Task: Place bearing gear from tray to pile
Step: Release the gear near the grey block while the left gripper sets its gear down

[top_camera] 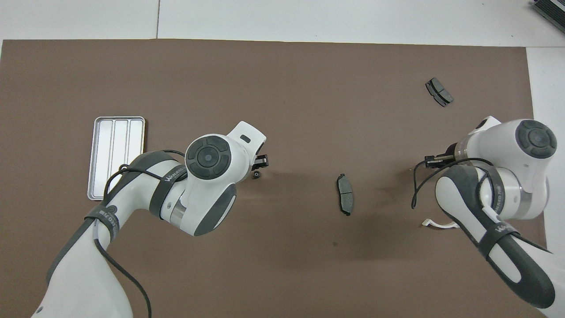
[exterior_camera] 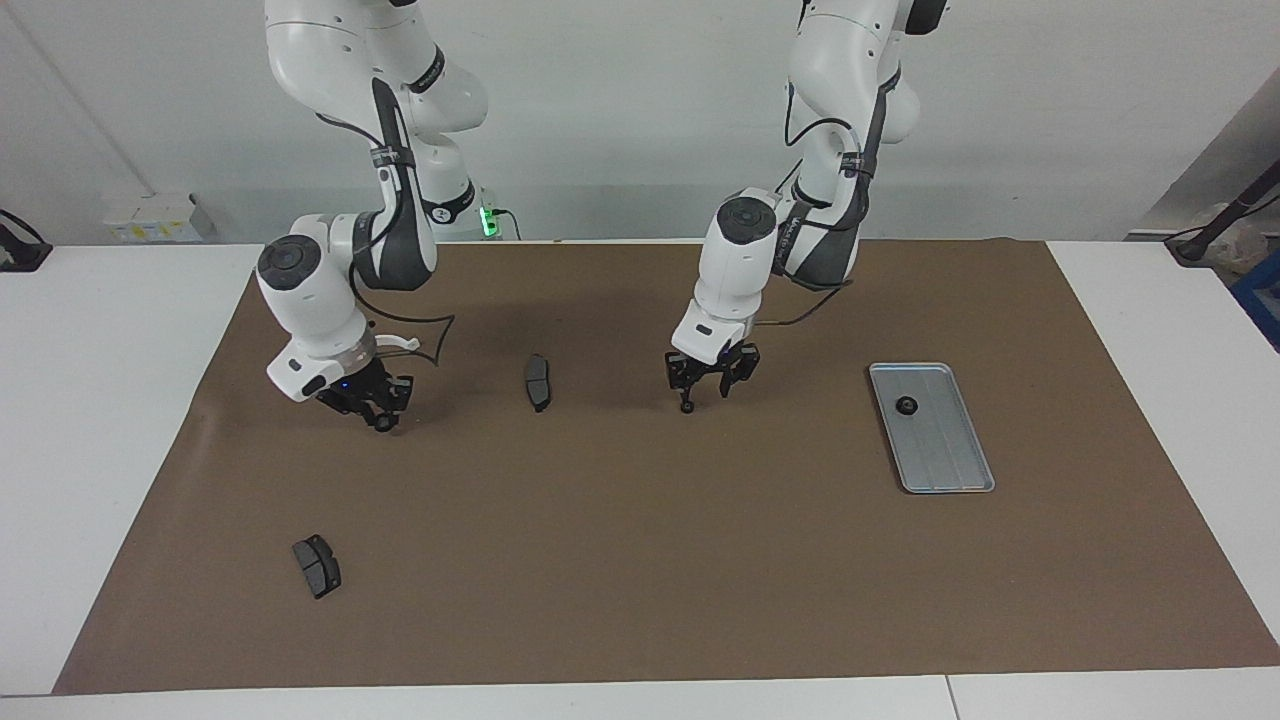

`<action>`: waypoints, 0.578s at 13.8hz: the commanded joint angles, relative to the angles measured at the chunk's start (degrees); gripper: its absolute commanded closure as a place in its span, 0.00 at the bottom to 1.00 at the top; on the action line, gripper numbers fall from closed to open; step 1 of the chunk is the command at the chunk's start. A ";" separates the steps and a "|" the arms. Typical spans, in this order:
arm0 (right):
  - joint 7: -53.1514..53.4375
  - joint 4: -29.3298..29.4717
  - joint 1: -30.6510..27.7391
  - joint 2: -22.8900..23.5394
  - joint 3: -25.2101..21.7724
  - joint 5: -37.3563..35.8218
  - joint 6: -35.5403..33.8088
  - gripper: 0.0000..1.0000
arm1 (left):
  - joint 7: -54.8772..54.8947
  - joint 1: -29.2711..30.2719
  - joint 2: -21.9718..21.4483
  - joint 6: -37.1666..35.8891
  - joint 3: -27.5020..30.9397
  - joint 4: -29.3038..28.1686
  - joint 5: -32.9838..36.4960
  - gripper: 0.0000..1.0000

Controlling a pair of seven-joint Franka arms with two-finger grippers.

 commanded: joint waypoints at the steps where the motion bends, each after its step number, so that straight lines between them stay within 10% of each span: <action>1: -2.34 -2.76 -2.07 -2.04 0.89 0.57 0.91 0.89 | 0.52 6.17 -1.52 -4.78 0.21 3.46 0.60 0.34; 4: -3.84 -2.76 -3.57 -1.68 0.89 0.57 1.09 0.81 | 6.13 12.77 -1.61 -4.79 0.29 4.34 0.69 0.34; 8: -3.93 -2.24 -3.84 -1.51 0.89 0.57 0.57 0.10 | 21.93 23.58 -1.88 -5.49 0.29 3.91 0.69 0.34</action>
